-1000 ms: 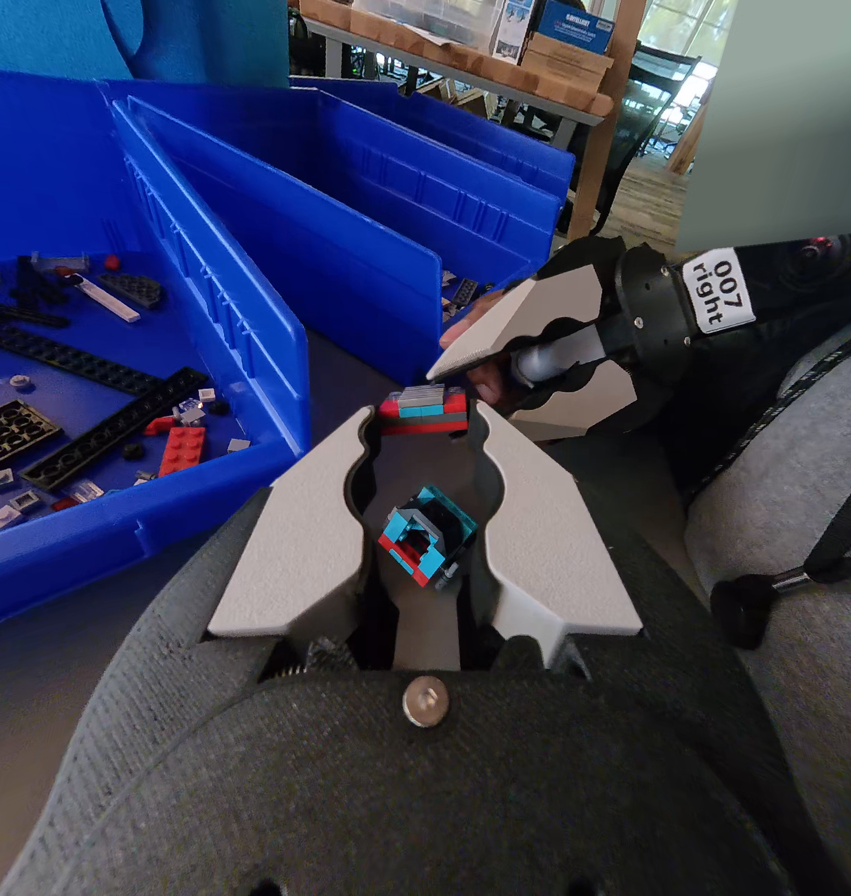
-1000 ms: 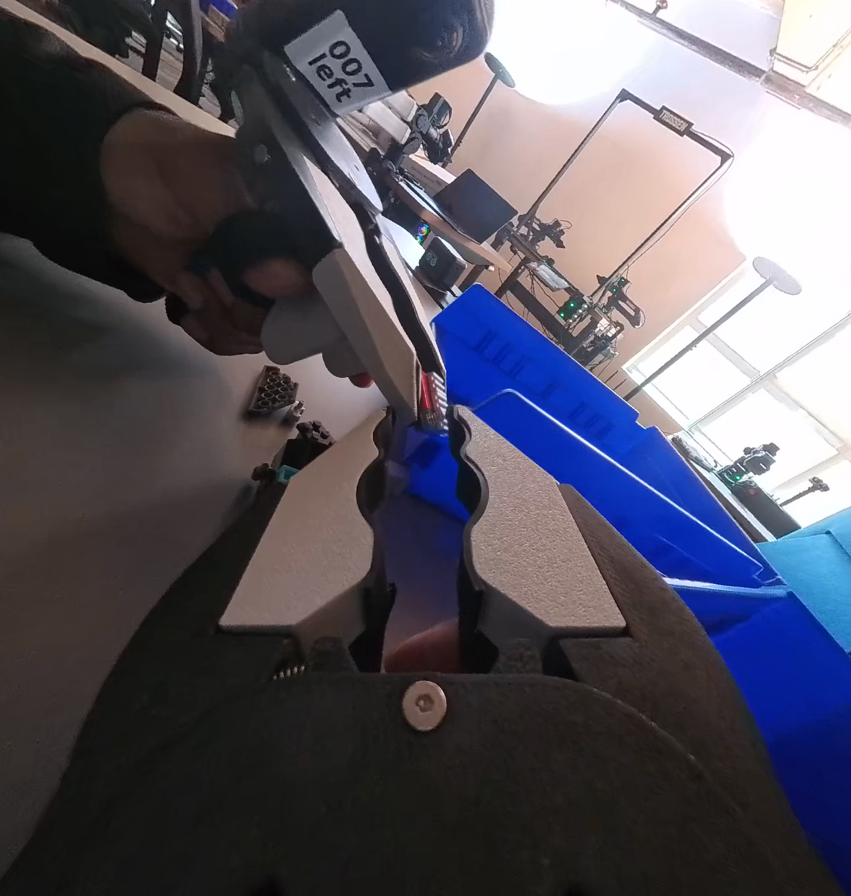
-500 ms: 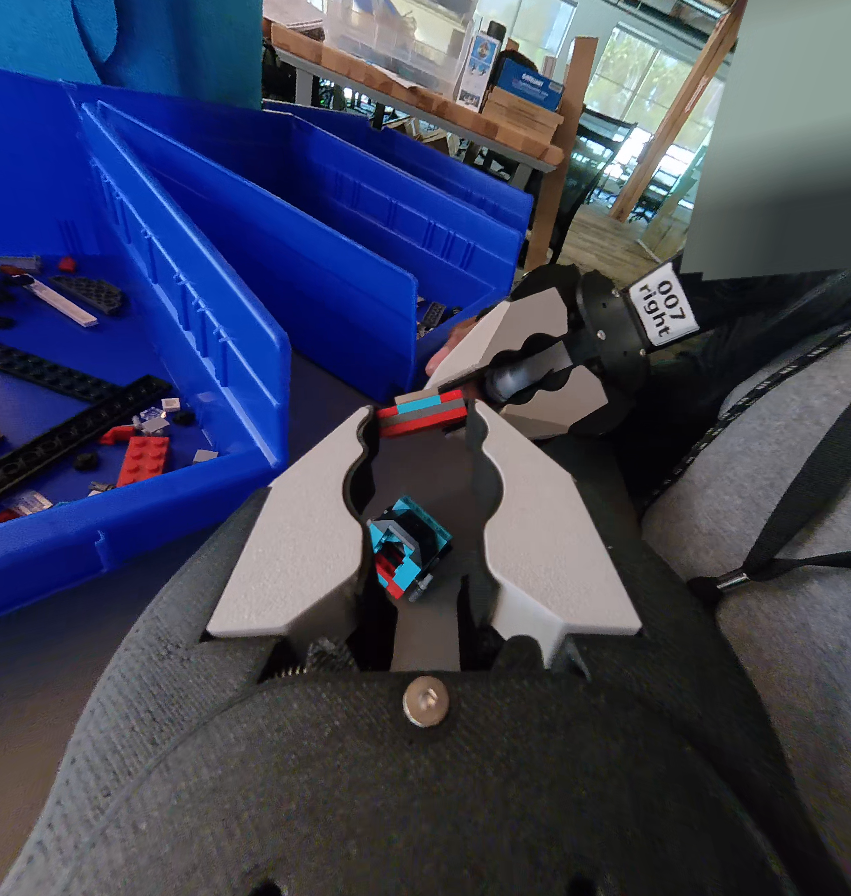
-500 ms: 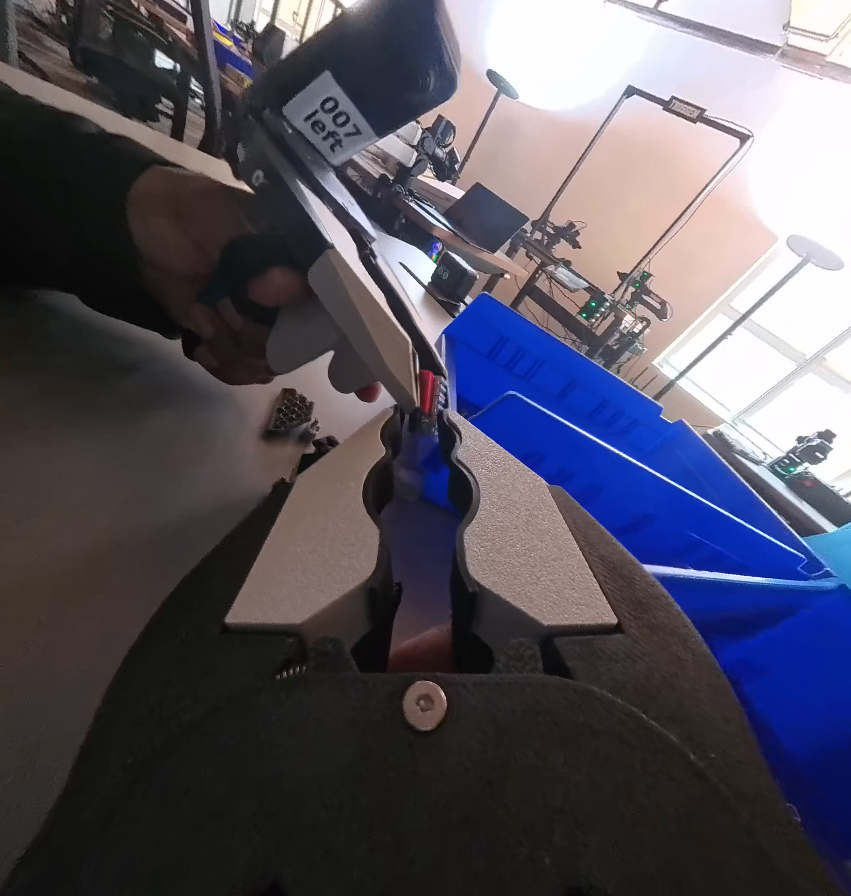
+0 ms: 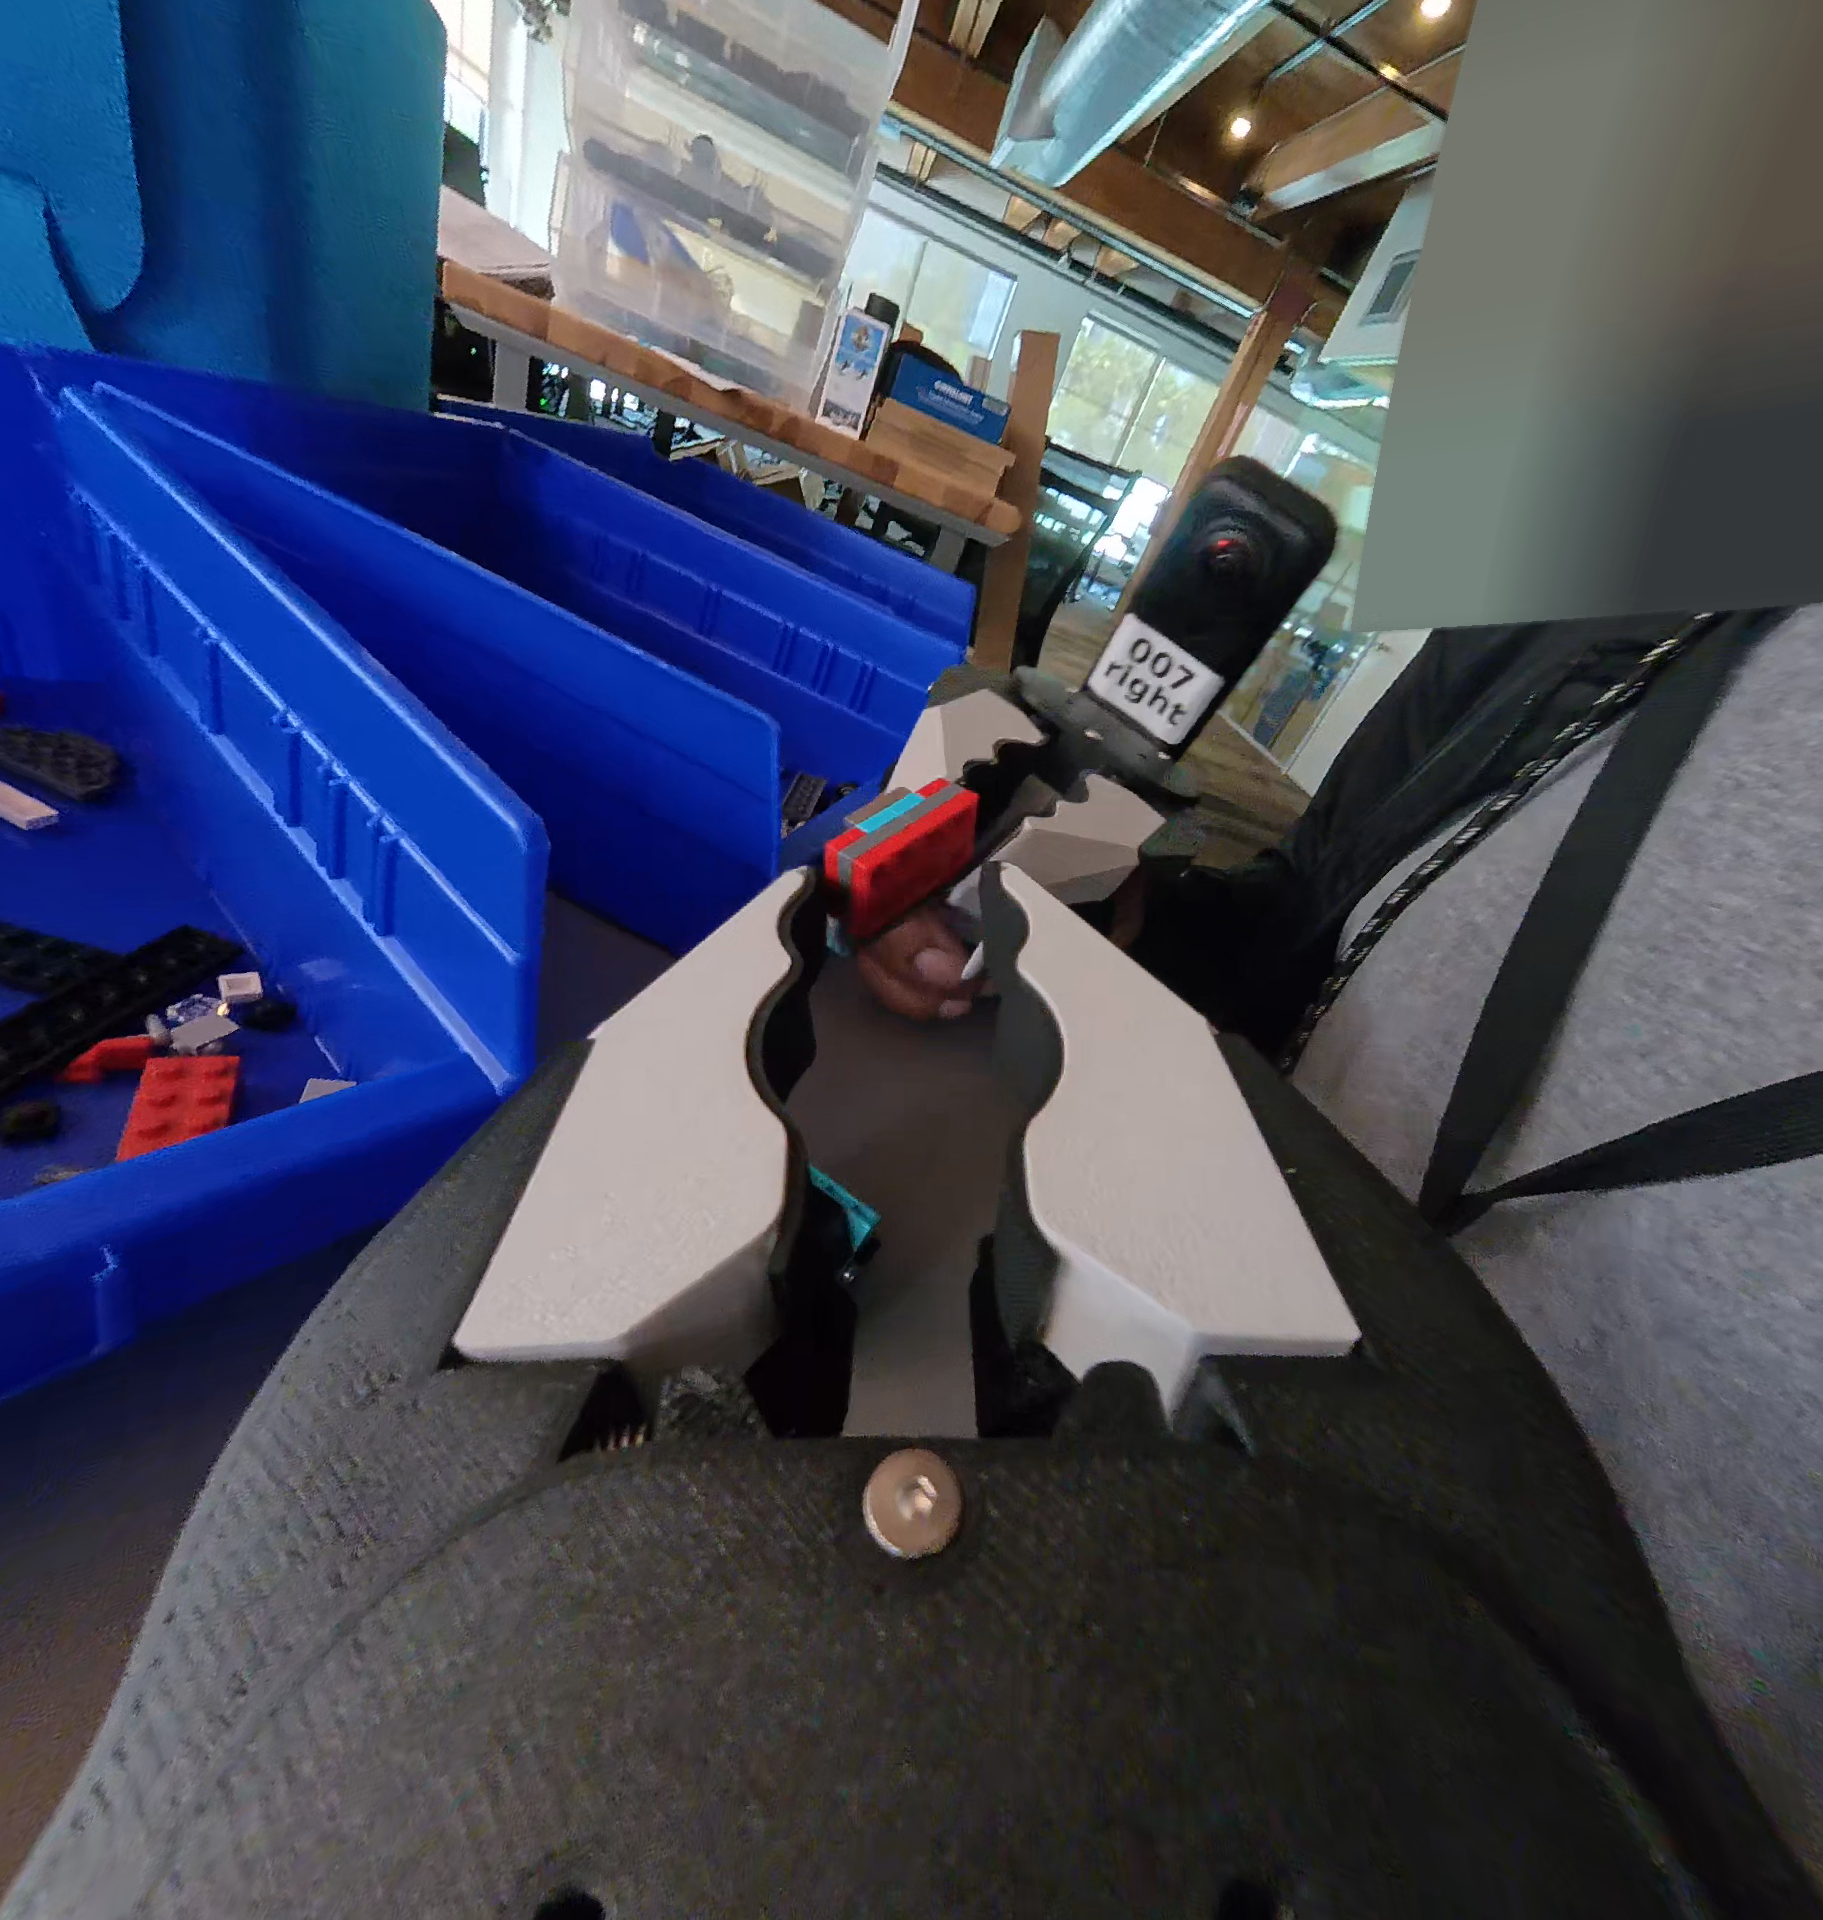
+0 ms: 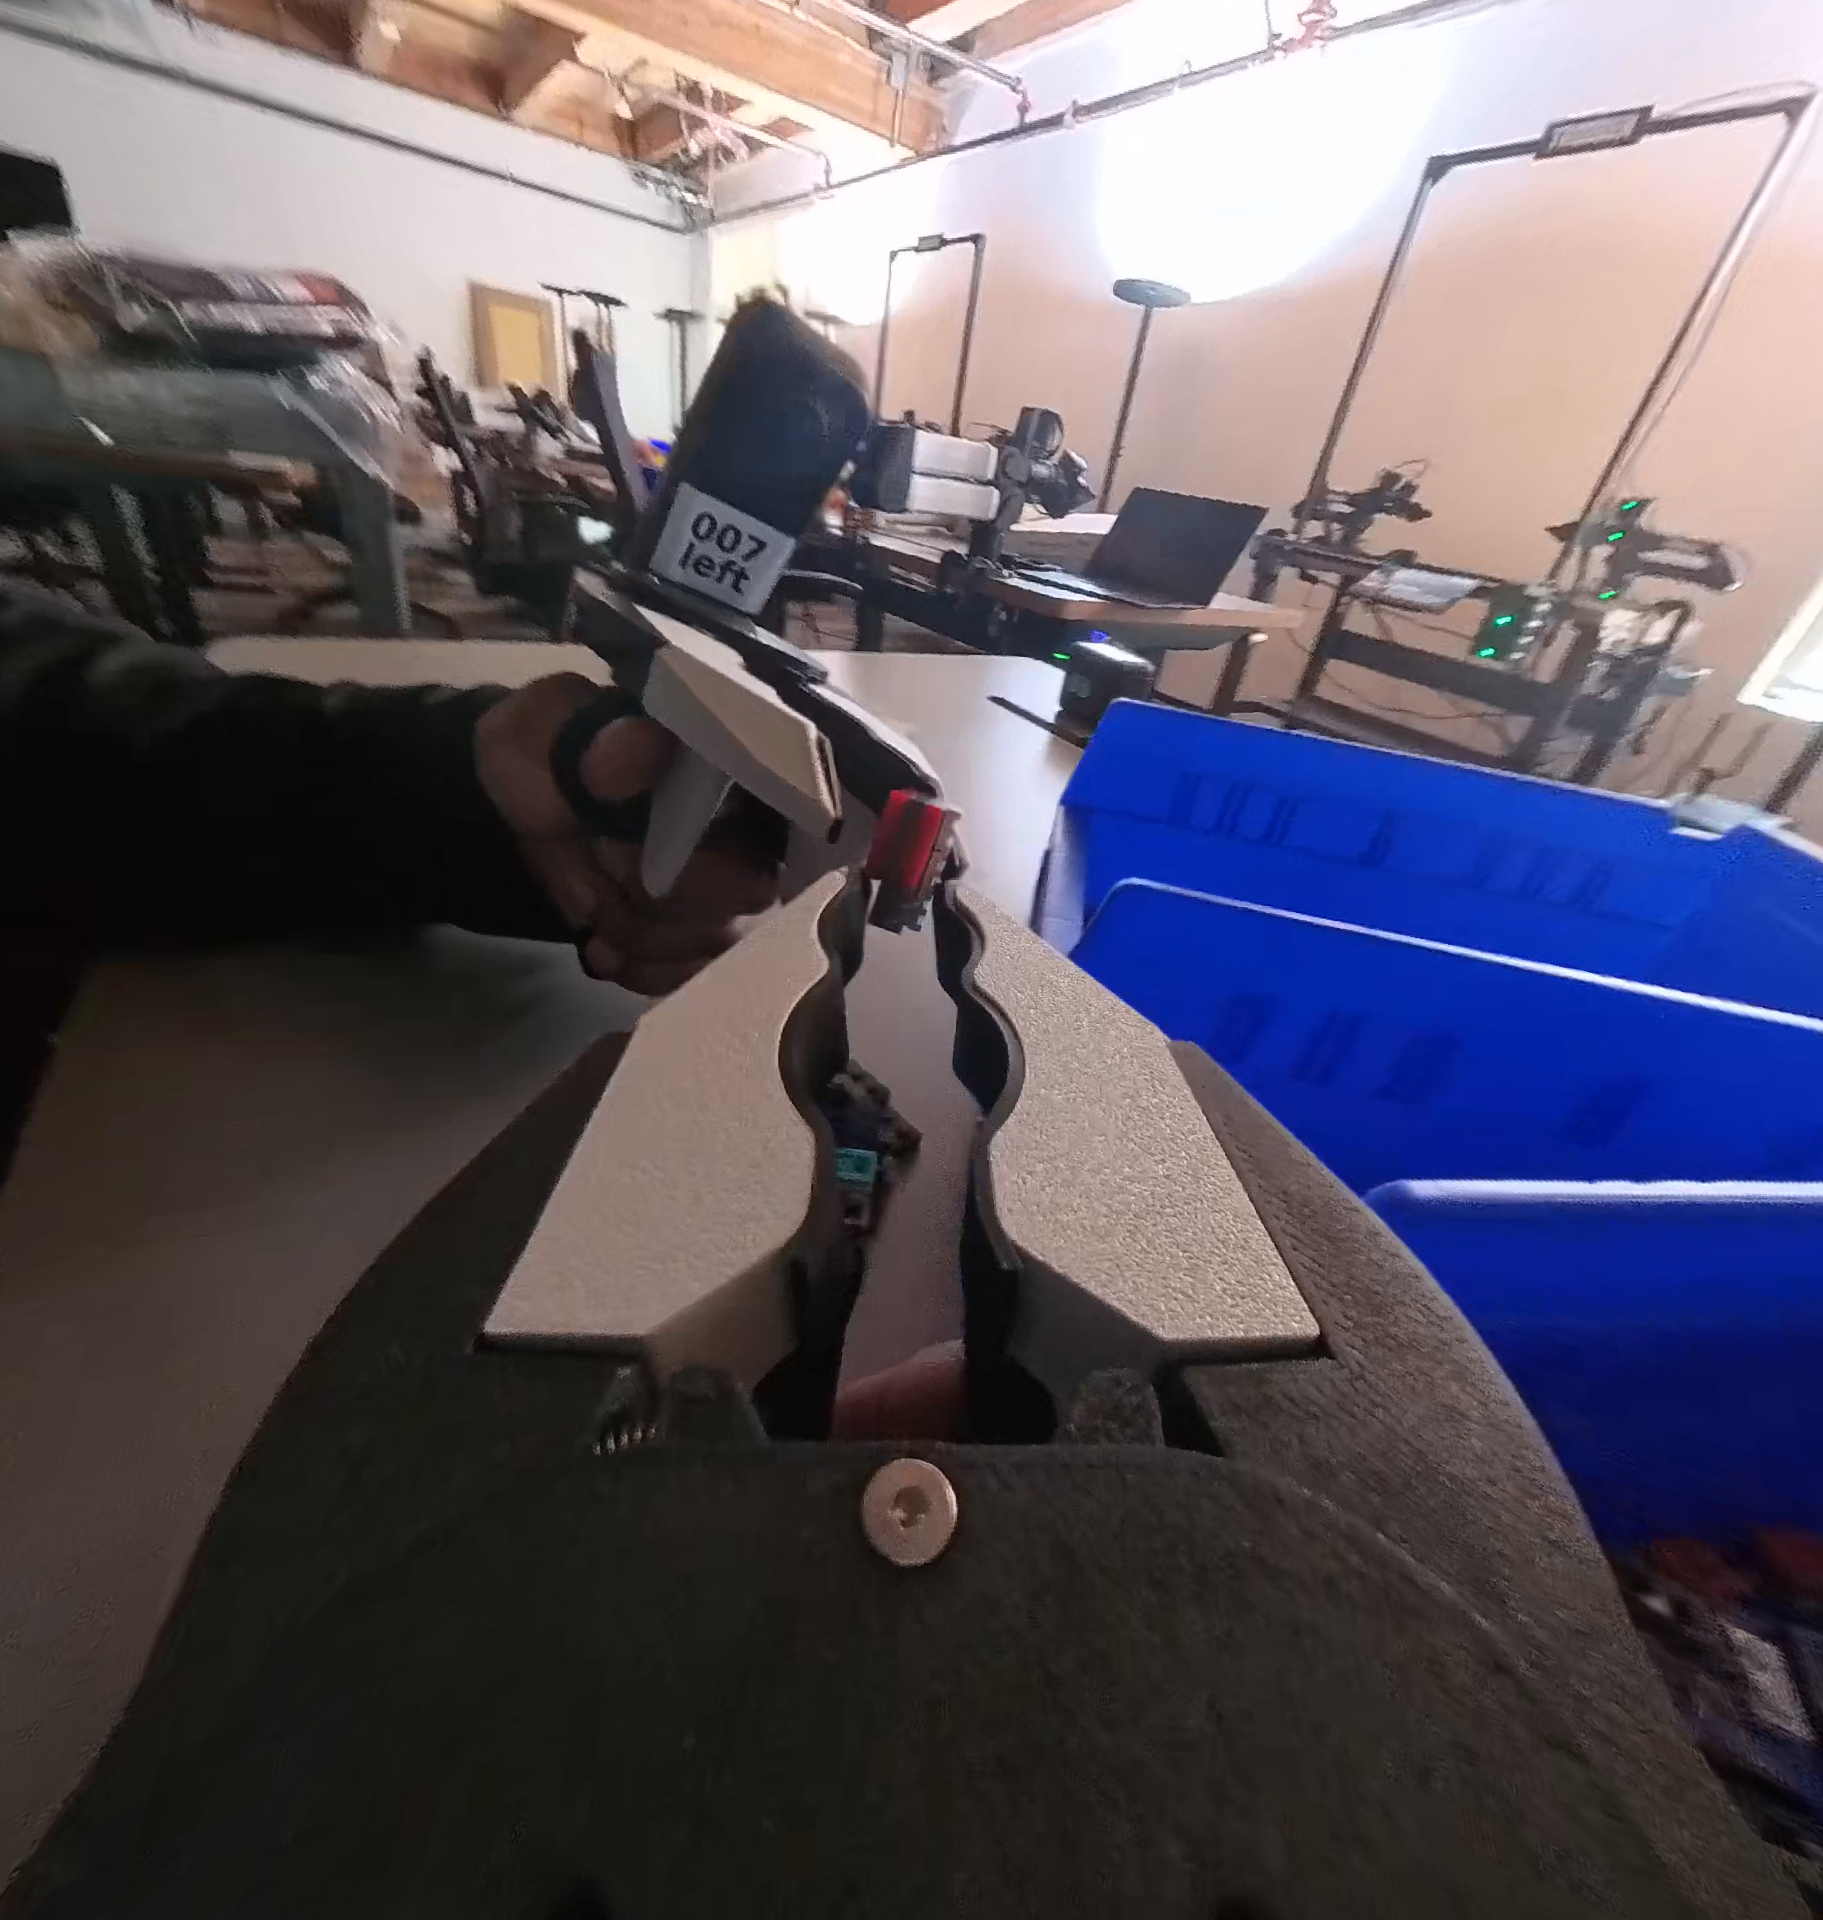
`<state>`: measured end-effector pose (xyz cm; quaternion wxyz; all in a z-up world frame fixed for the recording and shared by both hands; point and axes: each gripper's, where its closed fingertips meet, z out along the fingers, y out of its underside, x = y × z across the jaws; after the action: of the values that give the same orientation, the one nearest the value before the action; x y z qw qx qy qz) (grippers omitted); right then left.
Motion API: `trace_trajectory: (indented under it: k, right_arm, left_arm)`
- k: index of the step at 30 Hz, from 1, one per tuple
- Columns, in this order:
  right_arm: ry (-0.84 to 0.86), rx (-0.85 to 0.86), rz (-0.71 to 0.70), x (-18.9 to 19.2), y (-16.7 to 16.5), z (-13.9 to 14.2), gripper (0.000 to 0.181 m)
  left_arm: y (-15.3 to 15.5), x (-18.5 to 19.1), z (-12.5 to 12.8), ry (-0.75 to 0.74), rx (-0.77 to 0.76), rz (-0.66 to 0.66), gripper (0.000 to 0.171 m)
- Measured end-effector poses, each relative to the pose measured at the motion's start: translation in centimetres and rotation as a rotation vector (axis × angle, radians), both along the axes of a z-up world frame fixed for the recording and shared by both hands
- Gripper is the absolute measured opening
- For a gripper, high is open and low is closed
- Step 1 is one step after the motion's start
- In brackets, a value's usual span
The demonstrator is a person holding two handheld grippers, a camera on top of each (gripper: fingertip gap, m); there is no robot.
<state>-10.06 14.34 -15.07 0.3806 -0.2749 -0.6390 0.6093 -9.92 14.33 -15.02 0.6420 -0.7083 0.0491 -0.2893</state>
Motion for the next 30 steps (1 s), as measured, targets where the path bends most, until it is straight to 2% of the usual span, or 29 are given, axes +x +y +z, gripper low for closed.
trace_trajectory:
  k: [4, 11, 21, 30]
  right_arm:
    - [-0.075, -0.164, 0.089, 0.3, 0.1, 0.6, 0.010]
    - [-0.187, -0.370, 0.178, 0.3, 0.5, 0.9, 0.010]
    - [-0.229, -0.532, 0.226, 0.3, 0.9, 1.7, 0.010]
    - [-0.241, -0.545, 0.217, 0.1, 0.4, 1.5, 0.010]
  left_arm:
    - [-0.4, 0.0, 0.9, -0.055, 0.048, -0.027, 0.019]
    - [-0.3, 0.1, 0.9, -0.105, 0.047, -0.043, 0.017]
    - [0.1, 0.1, 0.7, -0.141, 0.031, -0.032, 0.019]
    - [0.1, 0.2, 1.0, -0.214, 0.042, -0.044, 0.017]
